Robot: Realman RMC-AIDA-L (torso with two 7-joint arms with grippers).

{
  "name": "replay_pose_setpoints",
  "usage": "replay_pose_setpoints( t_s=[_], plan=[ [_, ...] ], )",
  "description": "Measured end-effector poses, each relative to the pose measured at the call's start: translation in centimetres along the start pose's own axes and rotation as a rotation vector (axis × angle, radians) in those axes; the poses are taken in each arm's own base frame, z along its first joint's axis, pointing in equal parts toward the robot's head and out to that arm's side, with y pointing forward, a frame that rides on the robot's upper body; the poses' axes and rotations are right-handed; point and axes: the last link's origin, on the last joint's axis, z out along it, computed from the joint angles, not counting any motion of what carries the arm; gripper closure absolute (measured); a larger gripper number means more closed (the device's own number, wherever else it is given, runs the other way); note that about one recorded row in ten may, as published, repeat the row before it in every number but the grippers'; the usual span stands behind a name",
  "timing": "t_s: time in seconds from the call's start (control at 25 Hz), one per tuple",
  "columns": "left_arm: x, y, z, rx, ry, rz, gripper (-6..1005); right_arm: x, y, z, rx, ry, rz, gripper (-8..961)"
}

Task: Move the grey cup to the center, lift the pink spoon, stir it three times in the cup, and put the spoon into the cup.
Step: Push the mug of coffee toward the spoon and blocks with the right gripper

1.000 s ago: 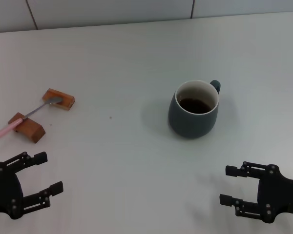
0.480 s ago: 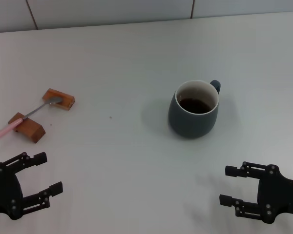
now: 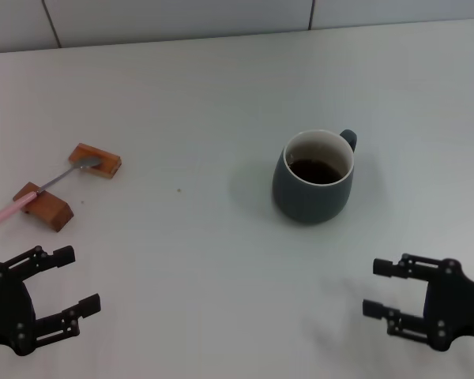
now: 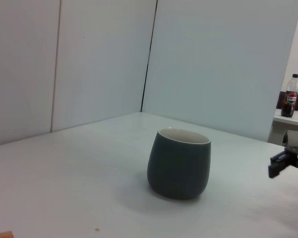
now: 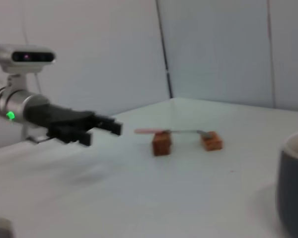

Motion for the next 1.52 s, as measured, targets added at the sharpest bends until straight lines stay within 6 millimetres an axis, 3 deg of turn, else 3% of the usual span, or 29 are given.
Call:
replay_pose_setpoints(
  t_s=[0.08, 0.2, 0.4, 0.6, 1.08, 1.52],
  plan=[
    [0.0, 0.0, 0.0, 0.0, 0.002, 0.001, 185, -0.1, -0.3, -0.3, 0.046, -0.035, -0.004, 250],
    [0.0, 0.0, -0.2, 0.003, 0.001, 0.002, 185, -0.5, -0.6, -0.5, 0.134, -0.121, -0.037, 340],
    [0.0, -0.1, -0.4, 0.008, 0.002, 0.001, 185, -0.8, -2.0, -0.9, 0.311, -0.2, -0.077, 564],
    [0.0, 0.0, -0.5, 0.014, 0.003, -0.001, 185, -0.9, -3.6, 0.0, 0.42, -0.205, -0.107, 801],
    [-0.1, 0.0, -1.0, 0.042, 0.019, -0.005, 185, -1.2, -7.2, 4.1, 0.49, -0.085, -0.163, 907],
    [0.1, -0.3, -1.4, 0.055, 0.021, 0.001, 187, -2.2, -8.0, 8.7, 0.442, -0.032, -0.187, 906]
  ],
)
